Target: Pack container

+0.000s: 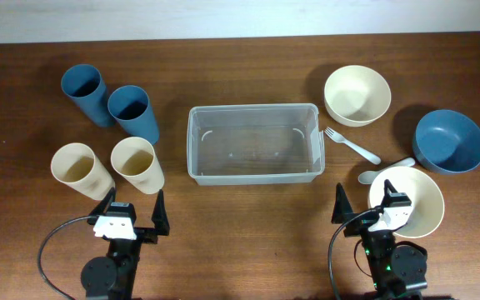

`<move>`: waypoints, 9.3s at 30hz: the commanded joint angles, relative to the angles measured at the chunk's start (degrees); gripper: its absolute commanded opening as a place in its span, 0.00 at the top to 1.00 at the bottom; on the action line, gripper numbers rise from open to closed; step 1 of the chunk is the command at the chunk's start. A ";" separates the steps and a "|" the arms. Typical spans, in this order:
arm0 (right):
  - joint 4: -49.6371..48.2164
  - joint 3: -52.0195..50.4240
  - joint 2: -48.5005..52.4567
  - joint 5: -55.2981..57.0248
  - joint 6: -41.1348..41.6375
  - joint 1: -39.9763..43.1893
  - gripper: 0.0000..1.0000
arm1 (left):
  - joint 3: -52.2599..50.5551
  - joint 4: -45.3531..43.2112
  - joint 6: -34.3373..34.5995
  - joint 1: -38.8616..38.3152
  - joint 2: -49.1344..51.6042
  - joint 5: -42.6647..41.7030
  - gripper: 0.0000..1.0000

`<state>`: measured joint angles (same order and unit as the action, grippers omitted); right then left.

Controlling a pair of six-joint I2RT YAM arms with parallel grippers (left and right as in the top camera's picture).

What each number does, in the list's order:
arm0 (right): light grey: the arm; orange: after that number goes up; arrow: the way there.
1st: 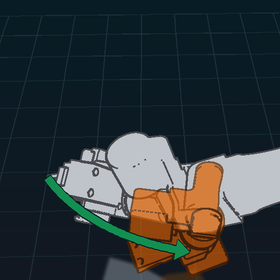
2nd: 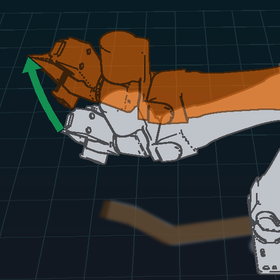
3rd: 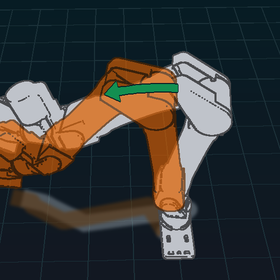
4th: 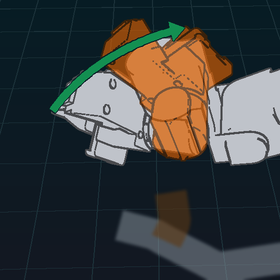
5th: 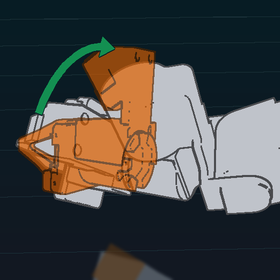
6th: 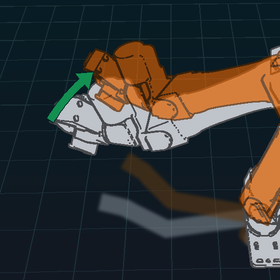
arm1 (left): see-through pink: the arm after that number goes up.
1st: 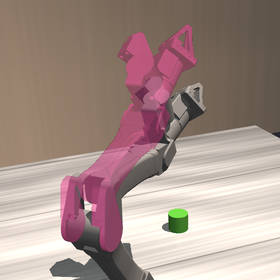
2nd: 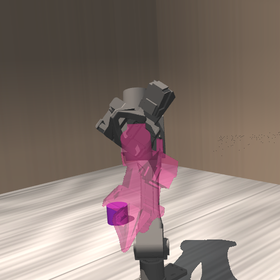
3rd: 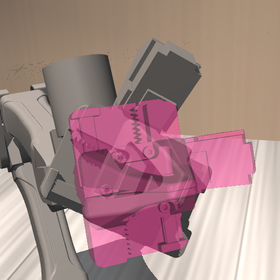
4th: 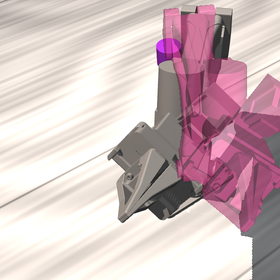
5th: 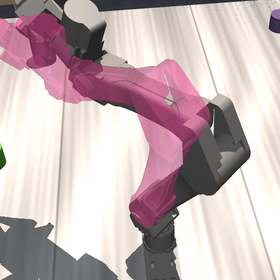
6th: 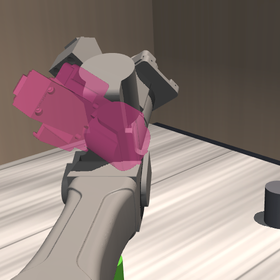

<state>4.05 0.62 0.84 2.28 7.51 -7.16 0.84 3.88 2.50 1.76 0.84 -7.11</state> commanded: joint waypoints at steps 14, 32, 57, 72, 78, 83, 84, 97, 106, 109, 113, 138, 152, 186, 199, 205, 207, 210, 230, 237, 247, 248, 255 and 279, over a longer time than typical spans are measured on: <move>0.50 -0.31 -0.63 -0.50 -0.20 0.48 0.01 | -0.33 0.04 -1.27 0.33 -0.55 -0.61 0.00; 0.48 -0.31 -0.63 -0.50 -0.20 0.48 0.01 | -0.33 0.04 -1.27 0.33 -0.55 -0.61 0.00; 0.50 -0.31 -0.66 -0.50 -0.22 0.46 0.01 | -0.33 0.04 -1.27 0.33 -0.55 -0.61 0.00; 2.05 3.72 -0.57 -2.05 2.86 0.48 0.01 | -0.33 0.04 -1.27 0.33 -0.55 -0.61 0.00; 15.50 19.15 4.04 1.29 3.98 0.50 0.01 | -0.33 0.04 -1.27 0.33 -0.55 -0.61 0.00; 33.07 40.68 19.74 11.80 6.51 0.50 0.01 | -0.33 0.04 -1.27 0.33 -0.55 -0.61 0.00; 37.42 46.29 24.76 12.92 6.47 0.50 0.01 | -0.33 0.04 -1.27 0.33 -0.55 -0.61 0.00; 61.35 90.40 71.30 6.05 6.88 0.63 0.01 | -0.33 0.04 -1.27 0.33 -0.55 -0.61 0.00; 62.29 90.79 90.14 6.60 35.47 8.92 0.01 | -0.33 0.04 -1.27 0.33 -0.55 -0.61 0.00; 63.49 90.77 95.25 6.49 36.52 10.56 0.01 | -0.33 0.04 -1.27 0.33 -0.55 -0.61 0.00; 63.43 90.77 99.71 6.25 36.52 11.37 0.01 | -0.33 0.04 -1.27 0.33 -0.55 -0.61 0.00; 46.40 90.66 113.15 2.45 39.91 11.43 0.10 | -0.33 0.04 -1.27 0.33 -0.55 -0.61 0.00; 41.11 90.66 122.44 3.93 39.71 11.43 0.30 | -0.33 0.04 -1.27 0.33 -0.55 -0.61 0.00; 47.45 99.58 121.83 -0.96 30.01 19.21 0.96 | -0.33 0.04 -1.27 0.33 -0.55 -0.61 0.00; 70.69 126.99 119.97 -17.86 10.12 15.47 0.96 | -0.33 0.04 -1.27 0.33 -0.55 -0.61 0.00; 80.35 132.13 117.77 -22.88 2.67 10.05 0.96 | -0.33 0.04 -1.27 0.33 -0.55 -0.61 0.00; 82.51 132.10 117.46 -22.67 1.25 7.69 0.96 | -0.33 0.04 -1.27 0.33 -0.55 -0.61 0.00; 85.00 131.34 117.50 -20.76 0.85 3.72 0.96 | -0.33 0.04 -1.27 0.33 -0.55 -0.61 0.00; 75.56 109.72 117.52 -11.02 6.82 -7.08 0.96 | -0.33 0.04 -1.27 0.33 -0.55 -0.61 0.00; 68.81 102.77 117.55 -10.99 6.95 -7.08 0.96 | -0.33 0.04 -1.27 0.33 -0.55 -0.61 0.00; 61.72 97.22 117.59 -9.07 6.93 -7.08 0.96 | -0.33 0.04 -1.27 0.33 -0.55 -0.61 0.00; 61.44 96.89 117.59 -9.07 6.95 -7.08 0.96 | -0.33 0.04 -1.27 0.33 -0.55 -0.61 0.00; 61.22 96.61 117.59 -9.07 6.91 -7.08 0.87 | -0.33 0.04 -1.27 0.33 -0.55 -0.61 0.00; 84.94 126.99 117.48 -12.31 4.98 -6.97 0.69 | -0.33 0.04 -1.27 0.33 -0.55 -0.61 0.00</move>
<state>85.52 121.10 119.63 -8.84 13.06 -14.09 0.84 3.88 2.35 1.76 0.78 -7.11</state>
